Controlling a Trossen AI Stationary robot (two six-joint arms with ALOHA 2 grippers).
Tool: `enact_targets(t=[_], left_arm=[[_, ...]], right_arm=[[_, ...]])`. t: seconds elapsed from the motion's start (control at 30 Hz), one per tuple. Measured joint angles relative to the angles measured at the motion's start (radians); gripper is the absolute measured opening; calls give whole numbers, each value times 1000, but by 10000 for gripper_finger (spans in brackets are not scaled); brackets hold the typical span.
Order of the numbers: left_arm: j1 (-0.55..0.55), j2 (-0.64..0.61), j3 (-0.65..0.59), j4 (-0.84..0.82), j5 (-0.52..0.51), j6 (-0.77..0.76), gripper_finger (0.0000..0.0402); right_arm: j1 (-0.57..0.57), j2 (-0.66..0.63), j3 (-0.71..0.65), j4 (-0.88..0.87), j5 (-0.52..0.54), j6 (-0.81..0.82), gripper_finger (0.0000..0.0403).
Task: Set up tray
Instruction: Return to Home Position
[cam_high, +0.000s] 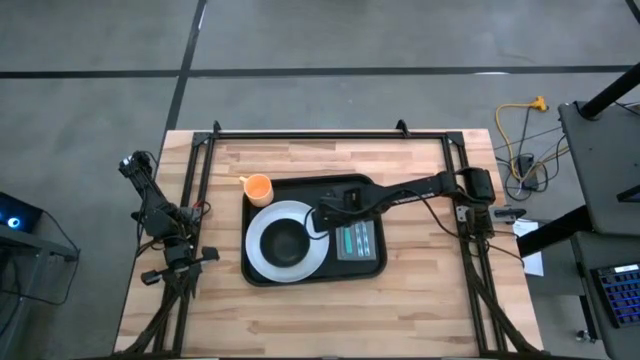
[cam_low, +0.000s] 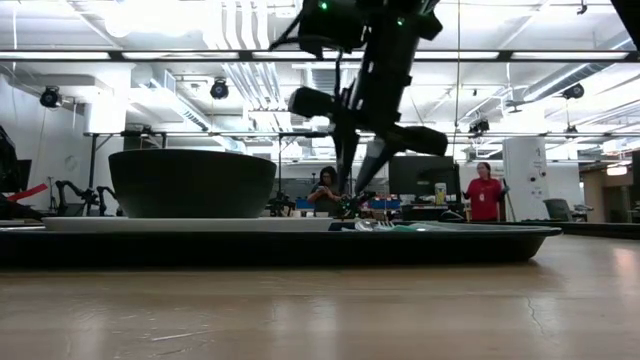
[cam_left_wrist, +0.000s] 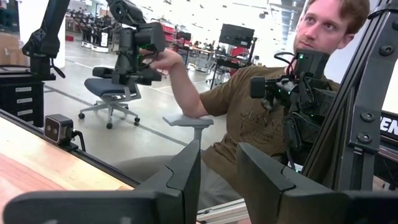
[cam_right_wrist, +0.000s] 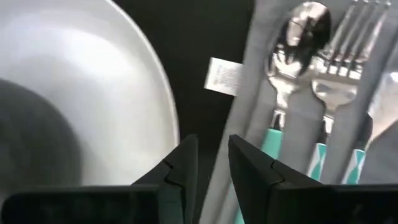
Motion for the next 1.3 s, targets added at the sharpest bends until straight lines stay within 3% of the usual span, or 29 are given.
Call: enact_targets(t=[0.37,0.73,1.0,1.3], left_arm=[[0,0,0,0,0,0,85],[0,0,0,0,0,0,85],[0,0,0,0,0,0,85],[0,0,0,0,0,0,85]], right_arm=[[0,2,44,105,-2,-19,71],[-1,2,44,121,-2,-339,86],[-1,2,44,125,-2,-383,76],[1,2,44,127,-2,-645,70]])
